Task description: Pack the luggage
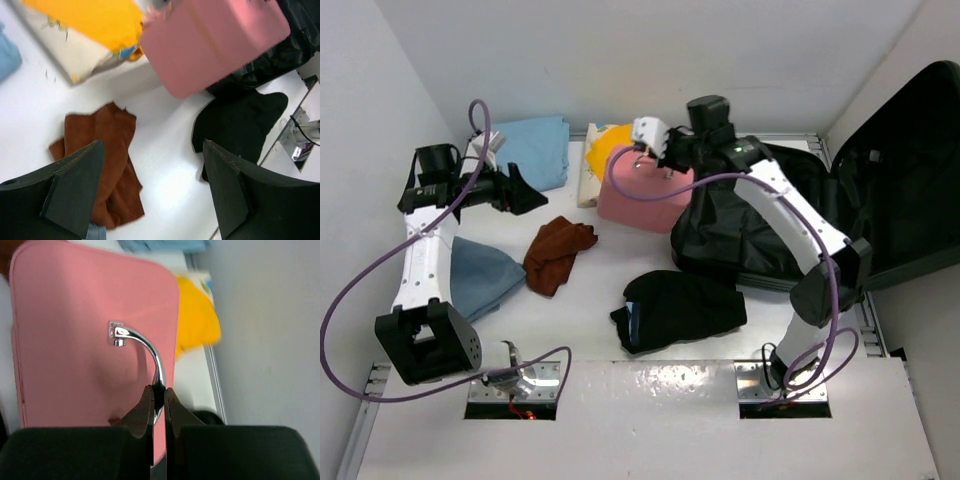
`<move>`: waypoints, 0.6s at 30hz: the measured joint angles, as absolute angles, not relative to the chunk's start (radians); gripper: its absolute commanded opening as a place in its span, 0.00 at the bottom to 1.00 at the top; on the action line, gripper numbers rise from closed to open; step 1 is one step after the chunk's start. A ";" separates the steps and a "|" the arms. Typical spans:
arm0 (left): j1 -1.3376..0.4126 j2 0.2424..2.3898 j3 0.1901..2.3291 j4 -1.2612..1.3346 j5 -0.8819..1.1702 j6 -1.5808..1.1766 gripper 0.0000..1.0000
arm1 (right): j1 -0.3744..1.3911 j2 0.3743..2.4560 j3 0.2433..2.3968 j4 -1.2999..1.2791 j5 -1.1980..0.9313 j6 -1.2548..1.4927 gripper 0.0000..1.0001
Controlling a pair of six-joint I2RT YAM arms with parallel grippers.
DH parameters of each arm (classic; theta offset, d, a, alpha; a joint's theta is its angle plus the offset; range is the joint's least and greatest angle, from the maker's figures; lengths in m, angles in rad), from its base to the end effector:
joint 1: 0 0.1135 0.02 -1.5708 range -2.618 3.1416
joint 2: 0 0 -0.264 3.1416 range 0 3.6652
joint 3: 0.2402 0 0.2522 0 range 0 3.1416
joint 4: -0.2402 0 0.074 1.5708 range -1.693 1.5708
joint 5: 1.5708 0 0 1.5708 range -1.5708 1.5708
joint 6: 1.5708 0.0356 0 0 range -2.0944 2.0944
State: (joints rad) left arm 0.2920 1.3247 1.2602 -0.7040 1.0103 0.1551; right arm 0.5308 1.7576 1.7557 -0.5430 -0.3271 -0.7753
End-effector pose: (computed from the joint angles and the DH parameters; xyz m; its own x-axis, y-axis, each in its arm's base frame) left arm 0.2680 0.0491 0.3490 -0.5912 -0.0920 -0.8013 0.5278 0.7071 -0.4706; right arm 0.3445 0.2155 0.3766 0.1821 -0.6617 -0.7273 -0.8245 0.3003 -0.4796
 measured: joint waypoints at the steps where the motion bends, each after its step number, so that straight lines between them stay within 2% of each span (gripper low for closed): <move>1: 0.272 1.326 1.267 -0.678 1.003 0.140 0.84 | 0.507 1.749 1.756 -0.556 -0.307 -0.765 0.00; 9: 0.119 1.415 1.336 -0.518 0.960 0.024 0.84 | 0.313 1.664 1.756 -0.607 -0.212 -0.733 0.00; 18: 0.045 1.498 1.365 -0.447 0.921 -0.029 0.84 | 0.134 1.653 1.810 -0.707 -0.059 -0.666 0.00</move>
